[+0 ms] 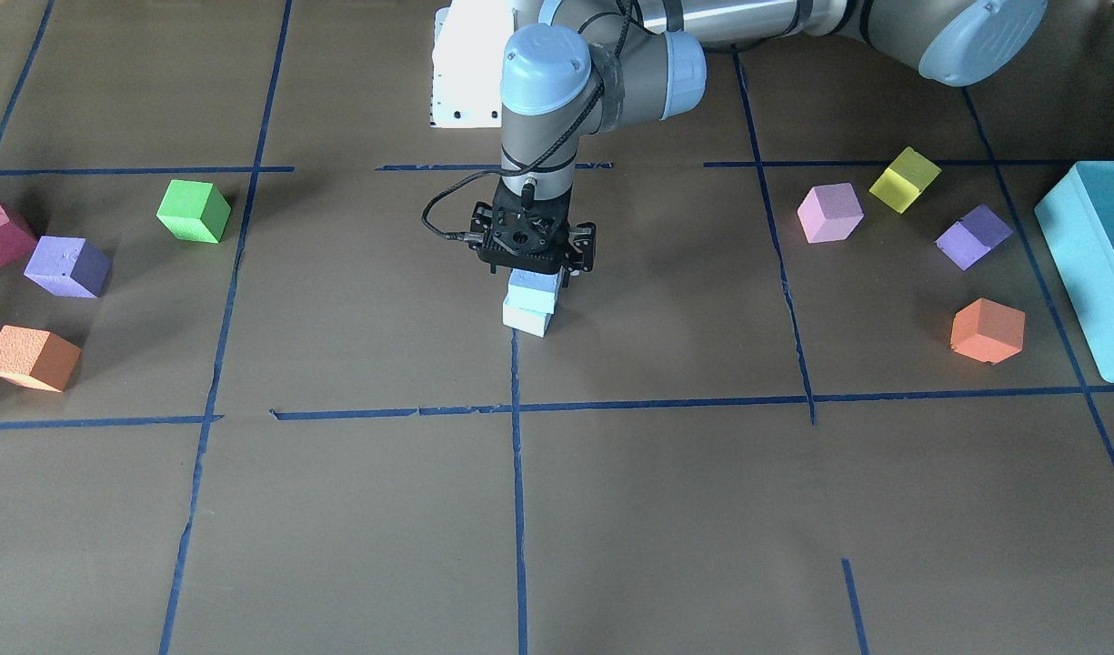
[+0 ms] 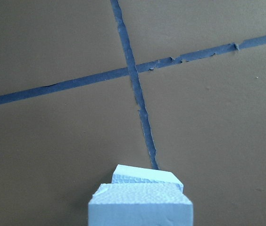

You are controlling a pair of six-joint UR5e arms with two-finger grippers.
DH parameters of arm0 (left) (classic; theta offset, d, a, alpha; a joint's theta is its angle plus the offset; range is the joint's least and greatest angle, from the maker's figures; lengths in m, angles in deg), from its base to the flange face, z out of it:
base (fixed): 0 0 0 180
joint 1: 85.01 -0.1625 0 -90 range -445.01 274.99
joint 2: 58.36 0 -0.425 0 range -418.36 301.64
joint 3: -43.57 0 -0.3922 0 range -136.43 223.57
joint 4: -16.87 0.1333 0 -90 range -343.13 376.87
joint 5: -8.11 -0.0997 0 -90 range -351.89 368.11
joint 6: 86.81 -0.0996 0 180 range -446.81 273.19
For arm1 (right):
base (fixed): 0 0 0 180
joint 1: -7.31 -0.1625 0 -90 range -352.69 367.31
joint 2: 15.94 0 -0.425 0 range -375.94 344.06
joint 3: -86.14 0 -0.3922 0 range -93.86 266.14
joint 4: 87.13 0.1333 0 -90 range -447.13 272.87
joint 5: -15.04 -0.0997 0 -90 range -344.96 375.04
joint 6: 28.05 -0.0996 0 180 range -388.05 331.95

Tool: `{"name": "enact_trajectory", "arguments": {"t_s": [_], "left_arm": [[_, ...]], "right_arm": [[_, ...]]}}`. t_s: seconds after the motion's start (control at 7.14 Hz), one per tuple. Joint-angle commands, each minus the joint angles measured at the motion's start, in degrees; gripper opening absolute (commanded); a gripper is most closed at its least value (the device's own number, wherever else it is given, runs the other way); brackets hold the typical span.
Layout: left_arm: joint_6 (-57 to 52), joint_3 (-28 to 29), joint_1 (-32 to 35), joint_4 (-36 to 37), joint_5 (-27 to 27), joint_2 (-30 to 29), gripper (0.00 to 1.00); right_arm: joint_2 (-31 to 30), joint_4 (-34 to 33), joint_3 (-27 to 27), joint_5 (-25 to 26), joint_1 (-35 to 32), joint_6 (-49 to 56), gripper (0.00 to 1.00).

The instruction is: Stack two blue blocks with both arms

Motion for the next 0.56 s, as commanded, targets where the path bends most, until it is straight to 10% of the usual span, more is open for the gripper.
{"name": "enact_trajectory", "arguments": {"t_s": [0.0,0.42], "left_arm": [[-2.85,-0.91,4.72,1.57,9.61,0.12,1.0],[-27.75,-15.1,17.55,12.21,18.14,14.82,1.0]], "right_arm": [[0.0,0.01,-0.21,0.0,0.07,0.0,1.0],[0.0,-0.08,-0.56,-0.09,0.15,-0.17,1.0]]}}
